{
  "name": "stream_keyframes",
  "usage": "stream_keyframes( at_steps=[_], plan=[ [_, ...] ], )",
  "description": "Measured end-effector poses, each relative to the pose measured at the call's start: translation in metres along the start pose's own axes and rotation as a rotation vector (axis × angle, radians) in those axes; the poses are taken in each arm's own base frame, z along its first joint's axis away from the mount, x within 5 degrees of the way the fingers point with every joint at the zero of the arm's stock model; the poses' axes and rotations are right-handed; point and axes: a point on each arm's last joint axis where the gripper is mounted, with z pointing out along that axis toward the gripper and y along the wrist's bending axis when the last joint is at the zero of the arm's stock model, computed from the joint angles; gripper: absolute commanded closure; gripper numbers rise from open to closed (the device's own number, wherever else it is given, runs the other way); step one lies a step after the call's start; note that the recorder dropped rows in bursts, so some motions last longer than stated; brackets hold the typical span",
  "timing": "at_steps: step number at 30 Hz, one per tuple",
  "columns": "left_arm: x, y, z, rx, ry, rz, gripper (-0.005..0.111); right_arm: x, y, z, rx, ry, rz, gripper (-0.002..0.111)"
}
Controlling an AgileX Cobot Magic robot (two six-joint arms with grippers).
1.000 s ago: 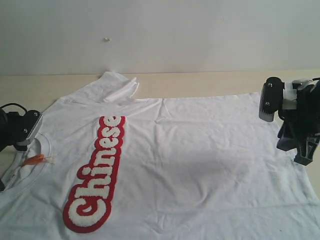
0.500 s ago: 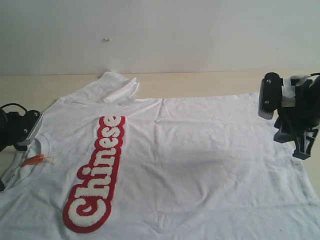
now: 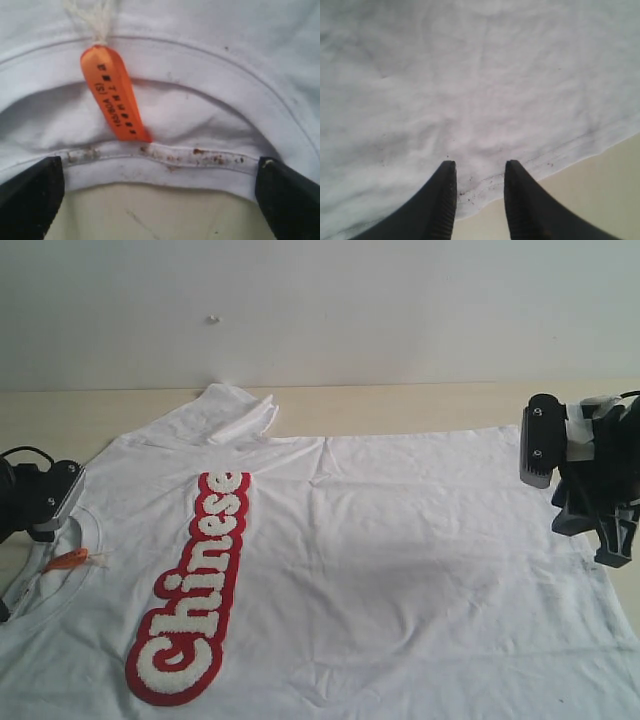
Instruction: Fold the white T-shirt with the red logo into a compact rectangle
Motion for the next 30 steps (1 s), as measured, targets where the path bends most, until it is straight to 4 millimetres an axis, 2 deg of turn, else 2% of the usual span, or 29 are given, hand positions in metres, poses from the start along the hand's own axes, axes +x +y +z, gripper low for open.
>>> stream_keyframes(
  at_steps=[10, 11, 12, 13, 15, 17, 18, 22, 26, 30],
  plan=[
    [0.000, 0.000, 0.000, 0.000, 0.000, 0.000, 0.002, 0.000, -0.003, 0.000, 0.028, -0.005, -0.003, 0.076],
    [0.000, 0.000, 0.000, 0.000, 0.000, 0.000, 0.002, 0.000, -0.003, 0.000, 0.028, -0.005, -0.003, 0.072],
    [0.000, 0.000, 0.000, 0.000, 0.000, 0.000, 0.002, 0.000, -0.002, 0.000, 0.023, -0.004, -0.003, 0.068],
    [0.000, 0.000, 0.000, 0.000, 0.000, 0.000, 0.002, 0.000, -0.001, 0.000, 0.013, -0.002, -0.003, 0.056],
    [0.000, 0.000, 0.000, 0.000, 0.000, 0.000, 0.002, 0.001, 0.002, 0.001, -0.027, 0.010, -0.007, 0.038],
    [0.000, 0.000, 0.000, 0.000, 0.000, 0.000, 0.002, 0.002, 0.004, 0.004, -0.048, 0.022, -0.011, 0.012],
    [0.000, 0.000, 0.000, 0.000, 0.000, 0.000, 0.002, 0.003, 0.004, 0.006, -0.060, 0.027, -0.012, 0.003],
    [0.000, 0.000, 0.000, 0.000, 0.000, 0.000, 0.002, 0.007, 0.006, 0.016, -0.092, 0.063, -0.045, 0.003],
    [0.000, 0.000, 0.000, 0.000, 0.000, 0.000, 0.002, 0.016, 0.002, 0.016, -0.067, 0.163, -0.201, 0.003],
    [0.000, 0.000, 0.000, 0.000, 0.000, -0.001, 0.002, 0.016, -0.002, 0.018, -0.026, 0.169, -0.236, 0.003]
  ],
)
